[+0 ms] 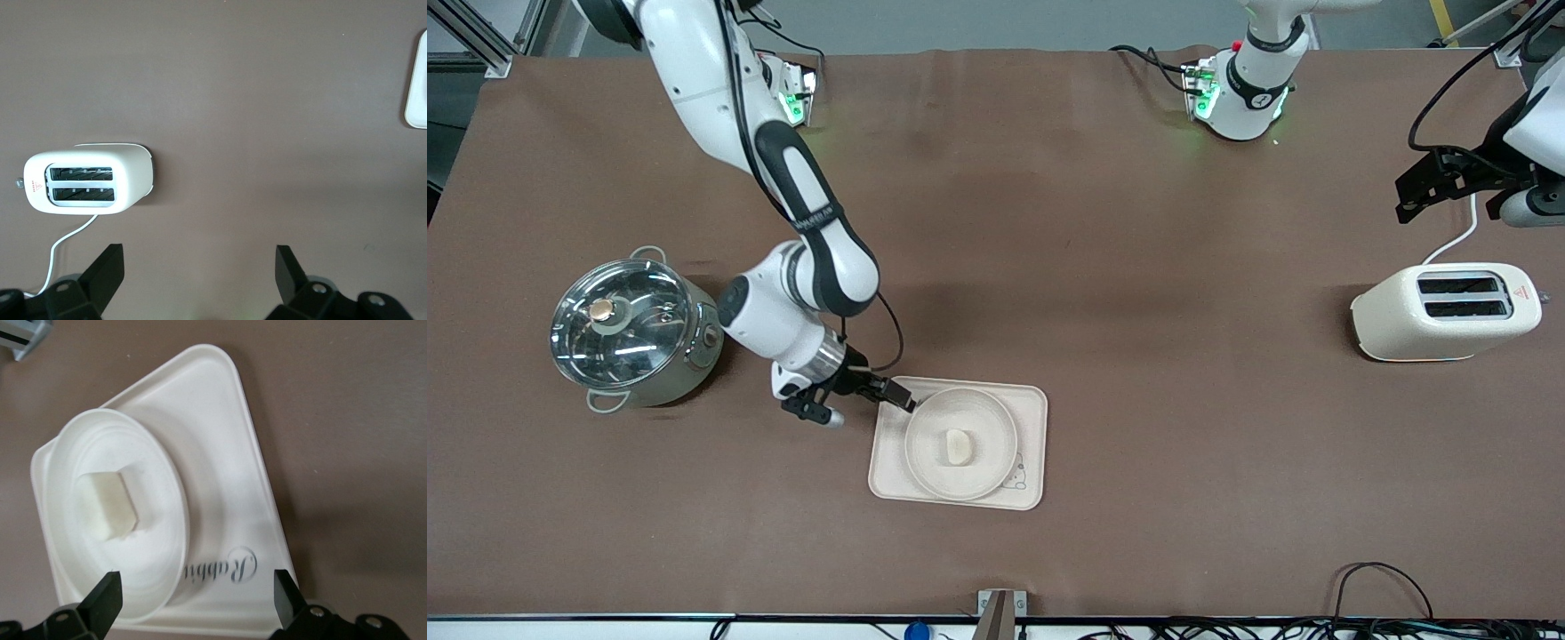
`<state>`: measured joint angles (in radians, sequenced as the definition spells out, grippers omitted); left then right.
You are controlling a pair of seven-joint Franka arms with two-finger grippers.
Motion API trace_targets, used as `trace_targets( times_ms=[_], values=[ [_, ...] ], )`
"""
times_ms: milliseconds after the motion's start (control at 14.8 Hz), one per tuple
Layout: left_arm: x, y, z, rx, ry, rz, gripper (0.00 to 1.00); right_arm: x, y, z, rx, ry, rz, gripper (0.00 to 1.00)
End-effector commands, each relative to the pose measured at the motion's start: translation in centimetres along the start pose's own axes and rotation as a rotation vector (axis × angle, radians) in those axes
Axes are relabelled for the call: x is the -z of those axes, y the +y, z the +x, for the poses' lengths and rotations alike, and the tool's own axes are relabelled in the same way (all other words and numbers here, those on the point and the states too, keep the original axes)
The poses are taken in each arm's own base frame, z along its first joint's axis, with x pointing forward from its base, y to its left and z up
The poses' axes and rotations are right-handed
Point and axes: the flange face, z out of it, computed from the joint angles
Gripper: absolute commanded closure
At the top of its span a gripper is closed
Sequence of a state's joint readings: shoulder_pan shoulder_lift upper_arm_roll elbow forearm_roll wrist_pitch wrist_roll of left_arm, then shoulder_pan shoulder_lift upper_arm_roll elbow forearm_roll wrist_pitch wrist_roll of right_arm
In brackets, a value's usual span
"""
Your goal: Place bun in plate and plate on tray
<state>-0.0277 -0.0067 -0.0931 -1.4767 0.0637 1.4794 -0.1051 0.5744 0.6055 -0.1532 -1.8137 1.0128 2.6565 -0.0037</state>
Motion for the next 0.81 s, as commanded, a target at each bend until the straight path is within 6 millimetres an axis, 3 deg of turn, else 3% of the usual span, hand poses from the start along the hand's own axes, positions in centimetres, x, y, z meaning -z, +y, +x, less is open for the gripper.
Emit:
trace_targets(
  times_ms=[0, 339, 407, 542, 746],
  values=[
    [0.2, 0.0, -0.2, -0.011, 0.004, -0.022, 0.00, 6.3, 1.1, -2.7, -0.028, -0.021, 0.011, 0.00],
    [0.1, 0.0, -0.2, -0.011, 0.002, -0.022, 0.00, 15.8, 8.0, -1.6, -0.090, 0.050, 0.005, 0.00],
    [0.2, 0.0, -0.2, -0.011, 0.004, -0.022, 0.00, 17.4, 8.5, -1.6, -0.049, 0.050, -0.013, 0.00],
    [0.1, 0.0, -0.1, -0.012, 0.002, -0.022, 0.00, 21.2, 10.1, 0.0, 0.012, -0.002, -0.053, 0.00],
    [0.1, 0.4, -0.2, -0.020, 0.002, -0.022, 0.00, 30.4, 10.4, 4.2, 0.177, -0.053, -0.209, 0.00]
  ],
)
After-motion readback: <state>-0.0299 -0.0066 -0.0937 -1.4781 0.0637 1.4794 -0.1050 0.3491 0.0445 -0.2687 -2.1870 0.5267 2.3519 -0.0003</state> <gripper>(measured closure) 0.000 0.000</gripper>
